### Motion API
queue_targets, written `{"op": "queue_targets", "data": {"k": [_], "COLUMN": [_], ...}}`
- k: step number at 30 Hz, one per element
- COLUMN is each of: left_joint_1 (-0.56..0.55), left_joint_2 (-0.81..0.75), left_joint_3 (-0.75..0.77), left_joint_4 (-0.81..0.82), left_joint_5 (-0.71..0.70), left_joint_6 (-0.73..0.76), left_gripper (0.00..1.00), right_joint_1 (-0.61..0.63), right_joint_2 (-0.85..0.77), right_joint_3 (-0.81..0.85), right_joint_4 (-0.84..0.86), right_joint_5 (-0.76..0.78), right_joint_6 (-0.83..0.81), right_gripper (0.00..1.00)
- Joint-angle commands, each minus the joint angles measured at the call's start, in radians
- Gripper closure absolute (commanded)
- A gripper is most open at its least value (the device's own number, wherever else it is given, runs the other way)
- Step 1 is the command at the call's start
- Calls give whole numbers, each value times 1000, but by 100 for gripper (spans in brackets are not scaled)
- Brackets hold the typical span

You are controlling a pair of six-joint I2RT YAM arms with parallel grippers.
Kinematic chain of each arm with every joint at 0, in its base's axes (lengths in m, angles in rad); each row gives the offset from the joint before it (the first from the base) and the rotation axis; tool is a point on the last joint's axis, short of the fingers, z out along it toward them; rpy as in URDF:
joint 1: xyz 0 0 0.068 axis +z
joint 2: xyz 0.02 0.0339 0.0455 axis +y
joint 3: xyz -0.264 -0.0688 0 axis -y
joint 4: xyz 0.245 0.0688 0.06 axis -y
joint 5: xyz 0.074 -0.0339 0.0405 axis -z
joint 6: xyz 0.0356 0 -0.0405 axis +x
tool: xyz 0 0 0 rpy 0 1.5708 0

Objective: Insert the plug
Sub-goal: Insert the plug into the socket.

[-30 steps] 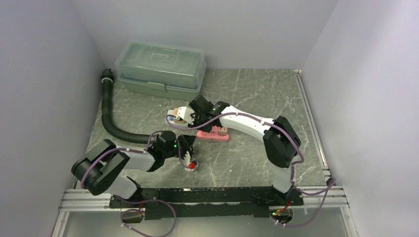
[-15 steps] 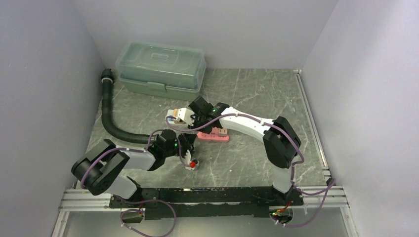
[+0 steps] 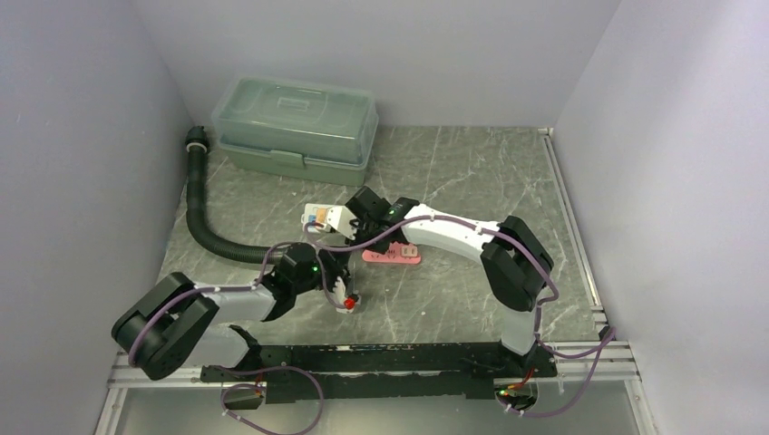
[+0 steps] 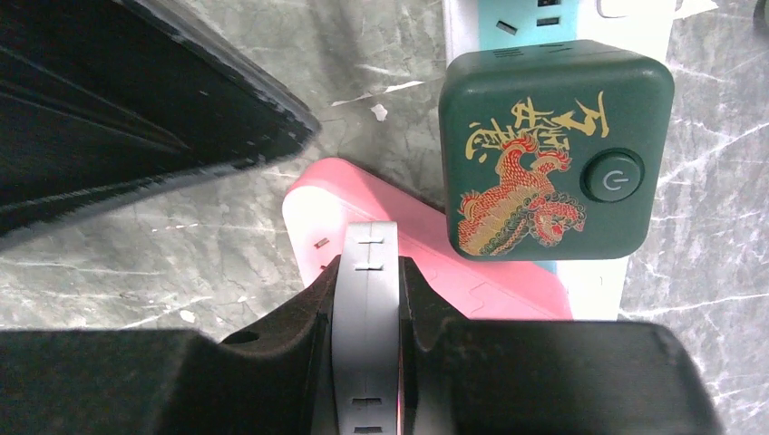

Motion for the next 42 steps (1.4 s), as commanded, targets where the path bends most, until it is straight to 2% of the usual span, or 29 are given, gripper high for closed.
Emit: {"op": "queue_targets", "data": {"k": [1,8,17,21,24,30,36,42], "left_joint_1": [-5,-3,11,14,14,15,15,16], "left_joint_2": [-84,-246,-437,-521,-559,-598,-627,-651], "left_joint_3": [-26,4,103,102,113,123,141,135], "left_joint_4": [-80,-337,-753,-838,-896,-977,-1057,-1073], "left_joint_5": [-20,-47,-88,-86,-89,-115,-121,-122], "left_joint_6": [-28,-106,-280,-273,-272,-285,-304,-297], "left_gripper": [91,65,46,48,56,65,77,79], "right_joint_1": [9,24,59,73,82,97,123,129], "right_joint_2": [-41,-51,-89,-96,-97,-89,-119,-120], "right_joint_3": [-28,-69,-152,-169,-179,-199,-253,-272], "right_joint_4": [-1,23,81,94,103,121,171,196], "right_joint_5": [-2,-1,72,89,97,120,164,185], "right_joint_6": [39,55,60,66,65,69,77,69], "right_gripper": [100,100,100,100,100,100,100,100]}}
